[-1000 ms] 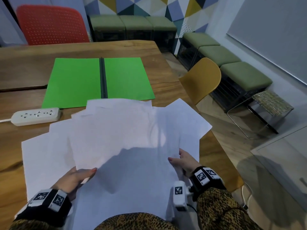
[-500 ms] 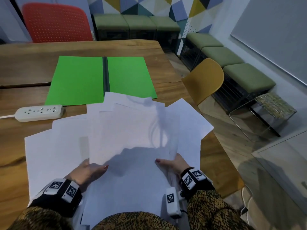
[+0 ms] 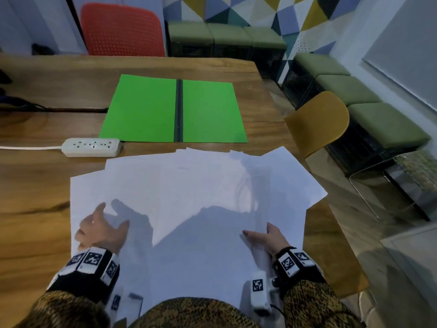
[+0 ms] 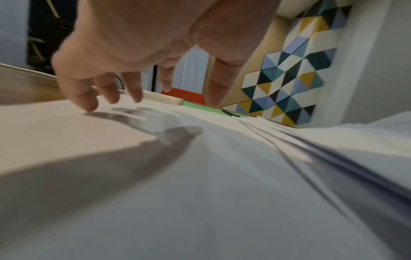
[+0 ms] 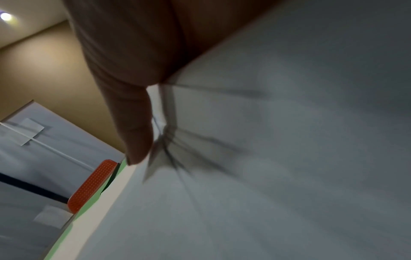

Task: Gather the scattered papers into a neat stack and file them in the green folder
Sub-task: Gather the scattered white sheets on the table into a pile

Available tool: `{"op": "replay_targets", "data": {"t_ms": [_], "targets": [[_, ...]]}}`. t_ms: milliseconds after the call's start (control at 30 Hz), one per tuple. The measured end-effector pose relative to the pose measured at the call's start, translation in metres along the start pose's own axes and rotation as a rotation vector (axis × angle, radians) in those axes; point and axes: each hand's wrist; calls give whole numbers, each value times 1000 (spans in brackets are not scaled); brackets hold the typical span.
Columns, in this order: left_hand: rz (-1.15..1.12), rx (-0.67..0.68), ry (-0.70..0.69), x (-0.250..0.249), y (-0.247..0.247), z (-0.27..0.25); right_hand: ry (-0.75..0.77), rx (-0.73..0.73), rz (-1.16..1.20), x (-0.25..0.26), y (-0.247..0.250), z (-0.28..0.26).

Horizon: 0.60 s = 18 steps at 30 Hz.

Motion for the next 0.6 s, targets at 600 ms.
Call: {"op": "replay_targets", "data": {"t_ms": [600], "targets": [[-171, 220, -38, 4, 7, 21, 163, 230, 279, -1, 2, -10]]}}
Point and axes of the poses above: each hand's wrist, its own z-axis towards the middle knuckle, its own y-axis out of the back of the hand, x = y × z, and after that the axes turned 11 degrees about x, right-handed
